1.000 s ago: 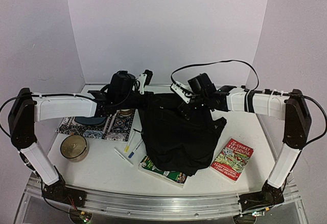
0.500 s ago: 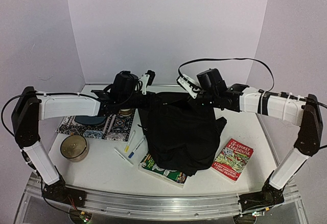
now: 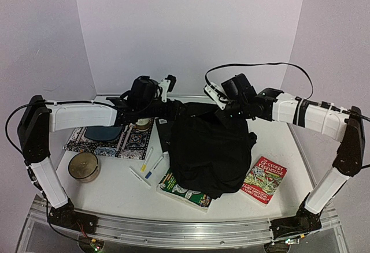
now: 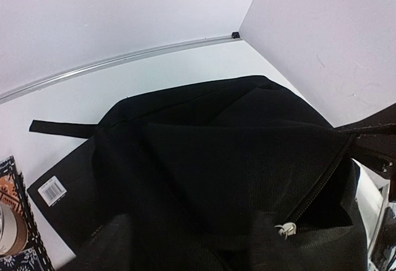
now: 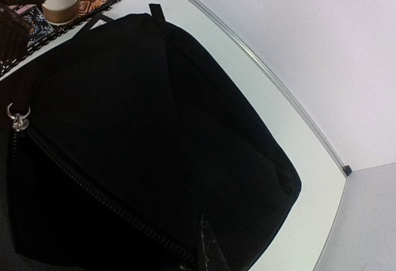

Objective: Pack the student bag
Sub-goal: Open the lower front pocket of the student bag.

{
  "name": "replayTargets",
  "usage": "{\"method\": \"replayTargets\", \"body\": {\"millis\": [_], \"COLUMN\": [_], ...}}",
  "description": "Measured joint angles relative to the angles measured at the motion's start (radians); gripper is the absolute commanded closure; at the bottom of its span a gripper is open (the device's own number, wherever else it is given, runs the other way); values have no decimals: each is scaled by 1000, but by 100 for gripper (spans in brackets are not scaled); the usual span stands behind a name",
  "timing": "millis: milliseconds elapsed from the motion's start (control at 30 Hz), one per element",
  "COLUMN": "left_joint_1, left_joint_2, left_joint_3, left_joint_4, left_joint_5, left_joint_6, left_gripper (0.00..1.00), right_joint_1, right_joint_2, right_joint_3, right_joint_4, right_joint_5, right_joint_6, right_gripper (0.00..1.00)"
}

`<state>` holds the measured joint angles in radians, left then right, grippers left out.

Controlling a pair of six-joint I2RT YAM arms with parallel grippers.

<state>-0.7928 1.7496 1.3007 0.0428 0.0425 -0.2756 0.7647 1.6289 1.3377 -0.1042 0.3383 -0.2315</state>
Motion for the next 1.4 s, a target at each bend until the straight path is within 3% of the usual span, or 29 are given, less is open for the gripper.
{"method": "replayTargets", "body": {"millis": [67,267,567,1000,1400], "left_joint_1": [0,-10,-104,-165,-169], "left_joint_2": [-27,-116,-98,57,-37], "left_joint_3": [-24,-94,-90,7,-55], "left_joint_4": [-1,0,-2,-101,-153], "left_joint_5": [-3,0,-28,-262,-279], "left_joint_6": [-15,-118,-245,-273,-260], "left_gripper": [1,1,1,1,0], "right_joint_1": [0,5,11,26,34], "right_joint_2": [2,24,70,76,98], "right_joint_3": [17,73,122,135,168], "right_joint_4": [-23,-69,-92,-104,-104], "right_joint_5": [1,-1,-4,-13,-9], "right_joint_6": [22,77,140,170,168], "right_gripper": [100,100,100,100,100]}}
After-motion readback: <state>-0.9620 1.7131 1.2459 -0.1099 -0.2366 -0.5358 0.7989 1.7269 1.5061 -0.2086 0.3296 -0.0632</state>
